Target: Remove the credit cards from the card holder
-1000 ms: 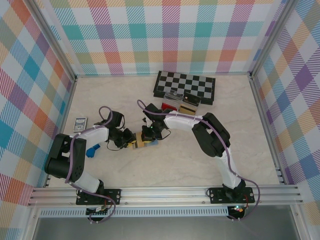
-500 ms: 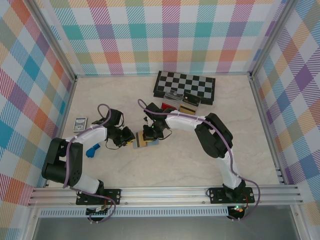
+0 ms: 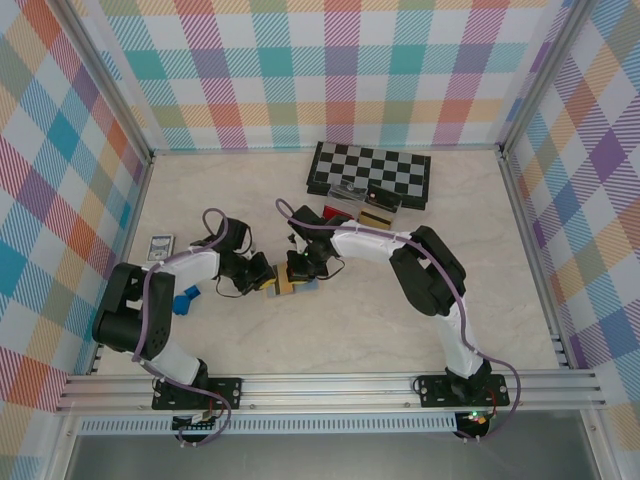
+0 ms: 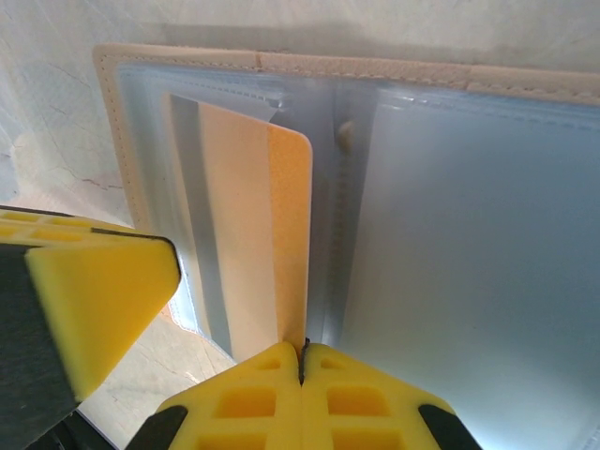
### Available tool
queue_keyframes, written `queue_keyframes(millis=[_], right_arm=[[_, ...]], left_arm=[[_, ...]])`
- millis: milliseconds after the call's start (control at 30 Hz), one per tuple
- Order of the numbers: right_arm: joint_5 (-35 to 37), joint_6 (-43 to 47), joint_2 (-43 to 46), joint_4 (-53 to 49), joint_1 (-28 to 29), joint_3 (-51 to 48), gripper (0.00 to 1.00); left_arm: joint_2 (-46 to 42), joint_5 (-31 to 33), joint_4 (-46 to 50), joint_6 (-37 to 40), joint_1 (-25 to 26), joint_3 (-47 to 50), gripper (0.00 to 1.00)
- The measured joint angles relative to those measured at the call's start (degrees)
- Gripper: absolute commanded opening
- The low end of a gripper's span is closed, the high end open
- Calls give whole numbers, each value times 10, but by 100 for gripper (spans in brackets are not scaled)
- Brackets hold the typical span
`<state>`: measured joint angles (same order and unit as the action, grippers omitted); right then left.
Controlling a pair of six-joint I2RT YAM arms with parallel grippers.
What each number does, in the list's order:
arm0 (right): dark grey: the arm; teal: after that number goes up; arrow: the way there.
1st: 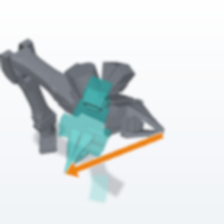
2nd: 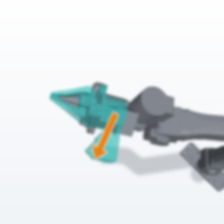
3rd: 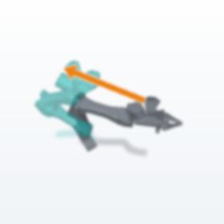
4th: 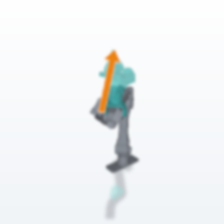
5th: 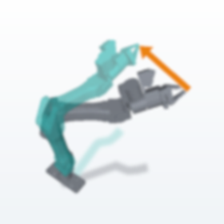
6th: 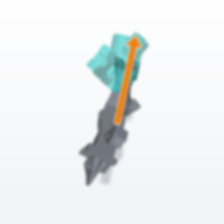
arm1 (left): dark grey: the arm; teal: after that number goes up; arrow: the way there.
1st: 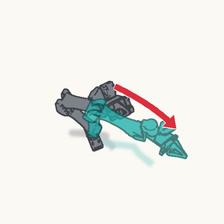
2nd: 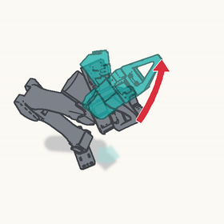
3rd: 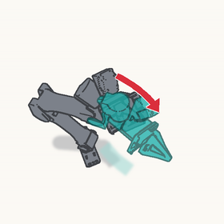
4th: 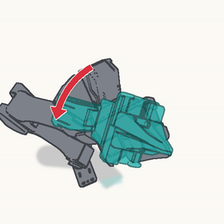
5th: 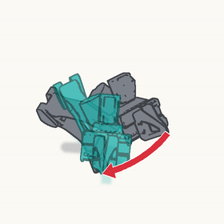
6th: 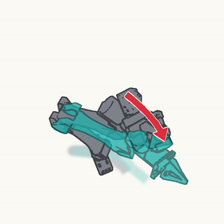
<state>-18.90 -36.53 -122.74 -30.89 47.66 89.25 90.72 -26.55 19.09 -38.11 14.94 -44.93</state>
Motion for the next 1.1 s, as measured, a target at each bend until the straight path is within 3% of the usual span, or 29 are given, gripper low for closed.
queue_keyframes(millis=[500,733,1100], right_arm=[[16,32,0,-10,0,0,6],[10,24,0,-9,-2,0,21],[-16,10,-3,12,-8,0,25]], left_arm=[[6,13,2,16,0,1,4],[7,13,2,18,0,1,2],[8,12,2,20,0,1,2]])
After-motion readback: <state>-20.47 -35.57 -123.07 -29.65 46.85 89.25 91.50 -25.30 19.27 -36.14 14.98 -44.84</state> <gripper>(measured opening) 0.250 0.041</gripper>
